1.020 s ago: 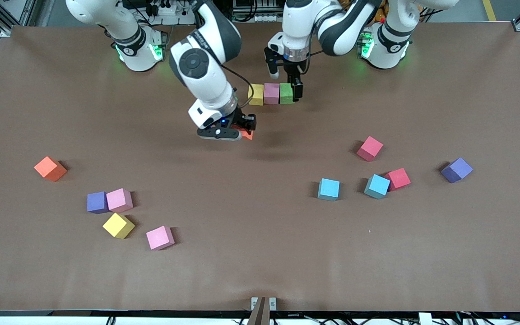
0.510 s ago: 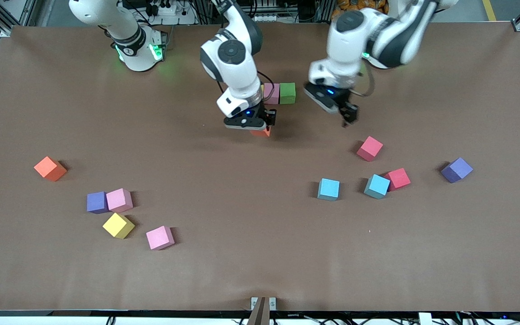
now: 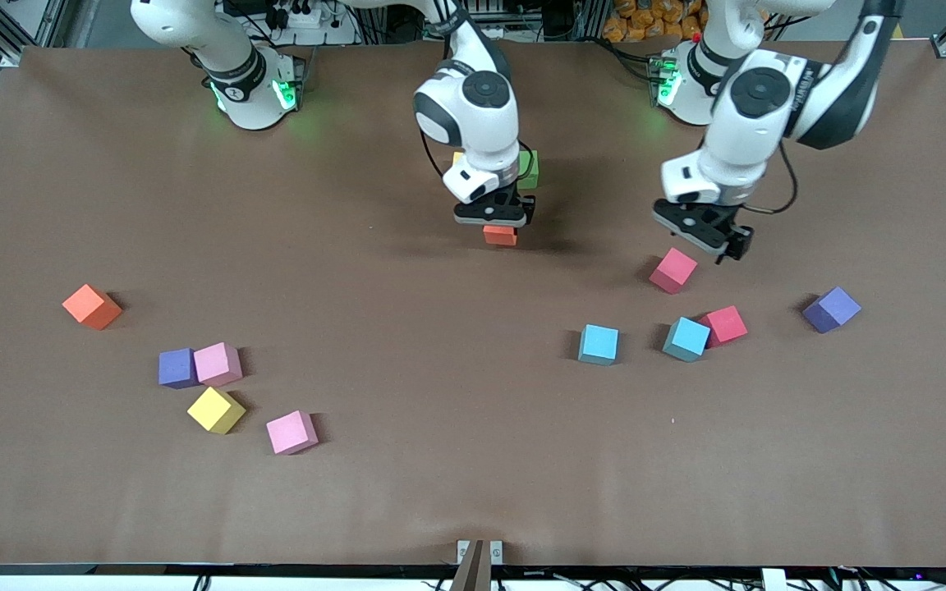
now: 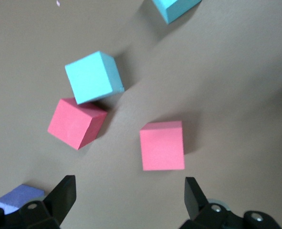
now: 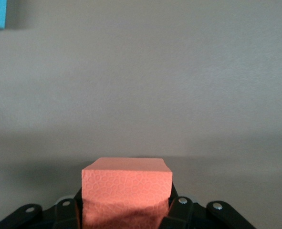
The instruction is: Form number 2 with 11 blocks
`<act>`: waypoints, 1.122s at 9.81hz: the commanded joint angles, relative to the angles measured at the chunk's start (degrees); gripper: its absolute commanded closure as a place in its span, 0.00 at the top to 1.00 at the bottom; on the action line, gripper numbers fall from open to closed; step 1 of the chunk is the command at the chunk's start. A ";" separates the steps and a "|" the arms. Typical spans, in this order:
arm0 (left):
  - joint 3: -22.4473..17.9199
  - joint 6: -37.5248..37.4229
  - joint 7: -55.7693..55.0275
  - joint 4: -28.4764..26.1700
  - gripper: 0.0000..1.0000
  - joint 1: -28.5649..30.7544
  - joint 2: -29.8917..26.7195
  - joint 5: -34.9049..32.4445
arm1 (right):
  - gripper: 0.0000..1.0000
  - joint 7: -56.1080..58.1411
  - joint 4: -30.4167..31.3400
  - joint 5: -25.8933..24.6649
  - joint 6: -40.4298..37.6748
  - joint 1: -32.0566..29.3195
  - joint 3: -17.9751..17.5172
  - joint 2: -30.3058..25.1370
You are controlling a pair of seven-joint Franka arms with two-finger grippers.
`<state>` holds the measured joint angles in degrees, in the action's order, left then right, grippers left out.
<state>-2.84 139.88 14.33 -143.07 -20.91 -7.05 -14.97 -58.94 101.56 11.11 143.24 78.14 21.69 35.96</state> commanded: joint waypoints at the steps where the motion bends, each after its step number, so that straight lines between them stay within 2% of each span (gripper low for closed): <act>1: -0.06 -0.57 -0.61 -0.19 1.00 -0.62 1.95 2.65 | 0.28 -1.44 -5.22 -3.01 -1.21 -2.01 -3.22 3.67; 2: -0.23 -0.48 -0.71 -0.45 1.00 -0.62 2.91 5.45 | 0.27 -1.53 -5.49 -3.37 -1.21 -2.28 -4.45 4.20; 3: -0.23 -0.48 -0.97 -0.45 1.00 -1.06 3.79 6.26 | 0.27 -1.53 -5.41 -4.07 -1.56 -2.29 -4.64 4.21; 6: -0.76 0.48 -0.88 0.16 1.00 -1.50 6.34 7.23 | 0.26 -2.05 -5.49 -6.53 -6.82 -3.69 -8.94 3.68; 11: -1.11 5.05 -0.88 0.68 1.00 -1.50 10.82 7.32 | 0.26 -6.62 -5.49 -6.80 -6.48 -3.34 -10.79 3.68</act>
<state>-3.46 143.78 13.51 -143.54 -21.78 2.18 -8.83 -63.02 97.04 5.89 137.43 76.01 12.75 39.60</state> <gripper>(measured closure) 0.000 0.405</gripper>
